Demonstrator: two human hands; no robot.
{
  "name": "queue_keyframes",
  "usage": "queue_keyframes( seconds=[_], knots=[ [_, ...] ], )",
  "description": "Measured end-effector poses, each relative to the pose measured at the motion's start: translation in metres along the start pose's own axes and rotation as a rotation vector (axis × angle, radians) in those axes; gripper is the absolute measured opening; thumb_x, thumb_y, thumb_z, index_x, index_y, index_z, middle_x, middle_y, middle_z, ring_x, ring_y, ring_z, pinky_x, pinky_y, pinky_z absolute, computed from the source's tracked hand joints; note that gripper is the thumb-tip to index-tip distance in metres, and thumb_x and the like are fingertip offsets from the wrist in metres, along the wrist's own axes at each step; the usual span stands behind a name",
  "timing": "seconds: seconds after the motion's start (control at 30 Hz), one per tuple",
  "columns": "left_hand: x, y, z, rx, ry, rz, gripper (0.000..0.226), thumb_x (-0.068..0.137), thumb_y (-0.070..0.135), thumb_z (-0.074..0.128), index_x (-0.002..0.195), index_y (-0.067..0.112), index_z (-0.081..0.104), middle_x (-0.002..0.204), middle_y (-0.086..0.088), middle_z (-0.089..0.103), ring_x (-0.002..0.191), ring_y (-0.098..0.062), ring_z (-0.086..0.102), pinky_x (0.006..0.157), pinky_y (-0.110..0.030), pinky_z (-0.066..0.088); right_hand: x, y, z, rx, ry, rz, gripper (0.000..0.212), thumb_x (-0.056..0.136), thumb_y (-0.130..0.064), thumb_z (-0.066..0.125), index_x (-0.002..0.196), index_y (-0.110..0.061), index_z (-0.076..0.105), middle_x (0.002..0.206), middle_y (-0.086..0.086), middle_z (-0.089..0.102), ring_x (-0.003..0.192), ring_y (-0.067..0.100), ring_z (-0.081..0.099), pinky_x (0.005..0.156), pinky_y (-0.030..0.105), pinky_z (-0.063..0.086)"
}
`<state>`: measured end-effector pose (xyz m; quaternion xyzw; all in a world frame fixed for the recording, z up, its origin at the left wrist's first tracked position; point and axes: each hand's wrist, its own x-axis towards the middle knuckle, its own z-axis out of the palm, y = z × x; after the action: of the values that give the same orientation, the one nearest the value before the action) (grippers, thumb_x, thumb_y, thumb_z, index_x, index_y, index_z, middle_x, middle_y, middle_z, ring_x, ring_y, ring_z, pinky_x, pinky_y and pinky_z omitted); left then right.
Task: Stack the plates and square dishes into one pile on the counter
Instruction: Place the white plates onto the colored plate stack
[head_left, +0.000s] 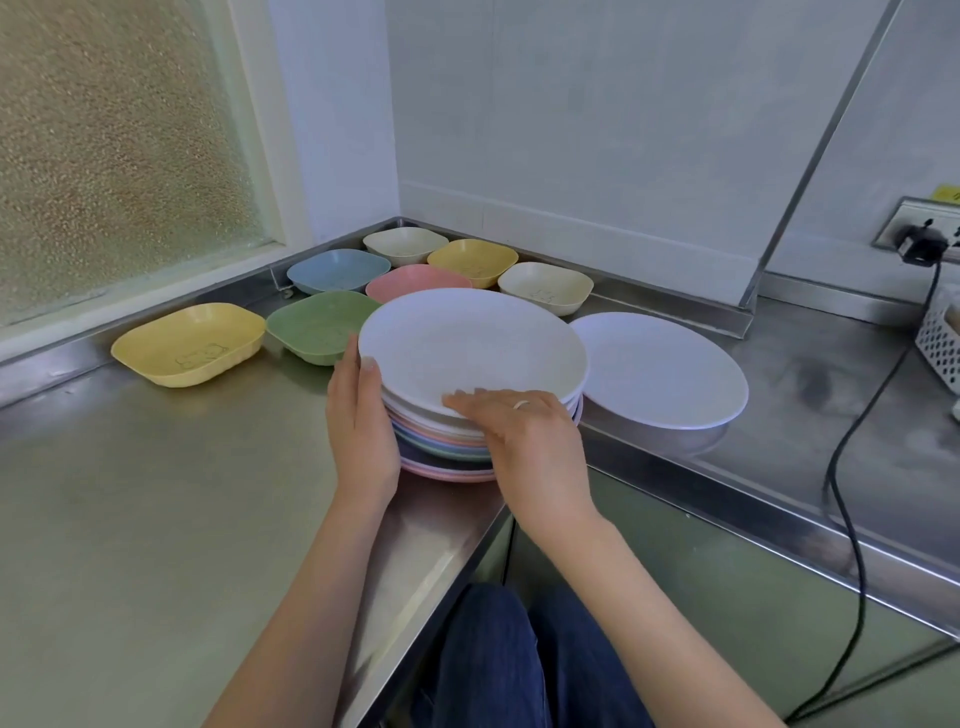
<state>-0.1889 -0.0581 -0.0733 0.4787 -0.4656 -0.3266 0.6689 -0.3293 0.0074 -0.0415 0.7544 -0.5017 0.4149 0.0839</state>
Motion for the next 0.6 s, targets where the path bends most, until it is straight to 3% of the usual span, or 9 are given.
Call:
queue_keyframes(
  seconds=[0.07,0.17,0.23,0.33,0.4,0.47,0.5,0.6],
  knots=[
    [0.002,-0.003,0.001,0.030,0.012,-0.009,0.054,0.090,0.047,0.035,0.141,0.030,0.038,0.142,0.019,0.039,0.133,-0.002,0.034,0.115,-0.039,0.025,0.002,0.005,-0.008,0.082,-0.128,0.011,0.037,0.078,0.002,0.054,0.108,-0.013,0.071,0.107,0.004,0.072,0.102,0.027,0.066,0.091,0.034,0.046],
    [0.003,-0.004,0.002,0.030,0.009,0.014,0.051,0.090,0.039,0.038,0.140,0.030,0.040,0.133,0.028,0.041,0.128,0.004,0.036,0.114,-0.033,0.027,0.002,0.014,-0.015,0.162,-0.315,0.031,0.035,0.089,-0.001,0.052,0.119,-0.013,0.065,0.122,0.004,0.065,0.119,0.023,0.056,0.102,0.022,0.031],
    [0.003,-0.006,0.002,0.019,0.005,0.029,0.049,0.088,0.037,0.041,0.137,0.031,0.044,0.124,0.037,0.043,0.122,0.009,0.039,0.110,-0.029,0.030,0.000,0.016,-0.014,0.187,-0.347,0.038,0.034,0.092,-0.002,0.050,0.121,-0.014,0.063,0.126,0.002,0.063,0.123,0.020,0.052,0.106,0.023,0.031],
    [0.004,-0.009,0.000,0.016,0.010,0.028,0.049,0.088,0.037,0.043,0.136,0.032,0.045,0.124,0.034,0.044,0.123,0.006,0.040,0.110,-0.029,0.030,-0.001,0.015,-0.013,0.351,-0.211,0.082,0.029,0.097,-0.018,0.047,0.119,-0.017,0.064,0.122,-0.010,0.063,0.120,0.002,0.052,0.103,0.018,0.036],
    [0.004,-0.009,-0.002,0.024,0.012,0.028,0.049,0.088,0.037,0.043,0.137,0.032,0.044,0.127,0.030,0.044,0.125,0.004,0.039,0.111,-0.030,0.029,0.001,0.025,-0.015,0.415,0.005,0.199,0.031,0.098,-0.024,0.042,0.121,-0.020,0.063,0.120,-0.020,0.057,0.117,-0.012,0.046,0.101,0.012,0.035],
    [0.004,-0.008,-0.002,0.033,0.019,0.026,0.049,0.089,0.036,0.043,0.138,0.030,0.044,0.128,0.028,0.043,0.125,0.003,0.039,0.110,-0.029,0.029,0.003,0.049,-0.019,0.338,0.161,0.360,0.031,0.098,-0.021,0.042,0.123,-0.020,0.061,0.122,-0.016,0.059,0.117,-0.004,0.050,0.100,0.015,0.035],
    [0.003,-0.007,-0.001,0.038,0.025,0.029,0.048,0.090,0.035,0.043,0.138,0.030,0.044,0.129,0.027,0.043,0.125,0.002,0.039,0.110,-0.029,0.029,0.003,0.064,-0.022,0.258,0.152,0.450,0.032,0.098,-0.018,0.042,0.125,-0.020,0.059,0.124,-0.009,0.061,0.119,0.006,0.051,0.101,0.019,0.034],
    [0.002,-0.008,0.000,0.052,0.038,0.040,0.046,0.092,0.034,0.042,0.137,0.030,0.044,0.129,0.026,0.043,0.123,0.003,0.039,0.107,-0.026,0.029,-0.007,0.101,-0.021,-0.084,-0.124,0.690,0.038,0.096,-0.015,0.043,0.133,-0.022,0.050,0.134,0.006,0.056,0.135,0.020,0.038,0.115,0.044,0.017]
  ],
)
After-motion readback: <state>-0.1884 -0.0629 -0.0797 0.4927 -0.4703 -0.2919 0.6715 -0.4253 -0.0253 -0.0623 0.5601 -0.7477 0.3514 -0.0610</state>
